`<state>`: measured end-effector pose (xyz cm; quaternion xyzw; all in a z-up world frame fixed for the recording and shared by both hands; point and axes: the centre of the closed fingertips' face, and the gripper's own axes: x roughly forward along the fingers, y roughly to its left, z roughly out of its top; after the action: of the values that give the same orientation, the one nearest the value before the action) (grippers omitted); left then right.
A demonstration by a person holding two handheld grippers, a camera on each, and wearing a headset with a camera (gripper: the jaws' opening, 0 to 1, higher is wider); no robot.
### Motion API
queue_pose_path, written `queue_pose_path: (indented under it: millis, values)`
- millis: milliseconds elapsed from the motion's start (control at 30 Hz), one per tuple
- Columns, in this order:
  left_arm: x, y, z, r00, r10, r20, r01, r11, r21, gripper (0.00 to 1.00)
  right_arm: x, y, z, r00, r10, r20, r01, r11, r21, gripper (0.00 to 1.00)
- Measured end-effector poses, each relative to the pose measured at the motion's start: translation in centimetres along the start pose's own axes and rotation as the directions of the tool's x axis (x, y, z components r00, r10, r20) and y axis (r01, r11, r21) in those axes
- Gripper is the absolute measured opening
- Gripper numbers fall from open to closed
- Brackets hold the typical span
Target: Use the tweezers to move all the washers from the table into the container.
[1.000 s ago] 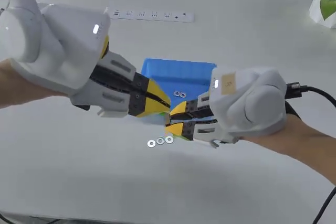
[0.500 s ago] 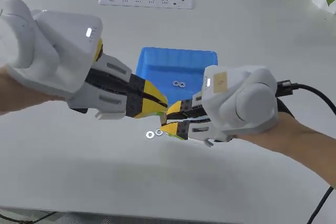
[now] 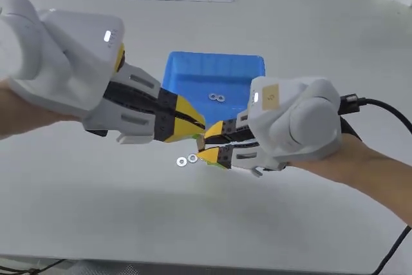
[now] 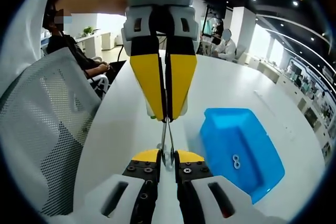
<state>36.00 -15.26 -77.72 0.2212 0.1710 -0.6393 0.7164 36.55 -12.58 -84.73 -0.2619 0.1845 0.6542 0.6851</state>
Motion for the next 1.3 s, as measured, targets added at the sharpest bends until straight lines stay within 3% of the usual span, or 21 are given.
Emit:
queue_pose_path:
  millis: [400, 800, 1300]
  values:
    - [0.3, -0.2, -0.5, 0.9998, -0.008, -0.019, 0.008, 1.000, 0.005, 0.05, 0.3, 0.2, -0.4, 1.0000, 0.005, -0.003, -0.005, 1.000, 0.009, 0.11]
    - [0.4, -0.2, -0.4, 1.0000, -0.006, -0.005, 0.006, 1.000, -0.005, 0.05, 0.8, 0.3, -0.7, 0.9997, 0.025, -0.001, -0.025, 0.999, 0.048, 0.11]
    - [-0.6, -0.2, -0.1, 0.9996, 0.019, -0.018, -0.020, 1.000, -0.016, 0.05, 0.3, 0.4, 0.0, 0.9996, 0.028, 0.004, -0.028, 0.999, 0.043, 0.10]
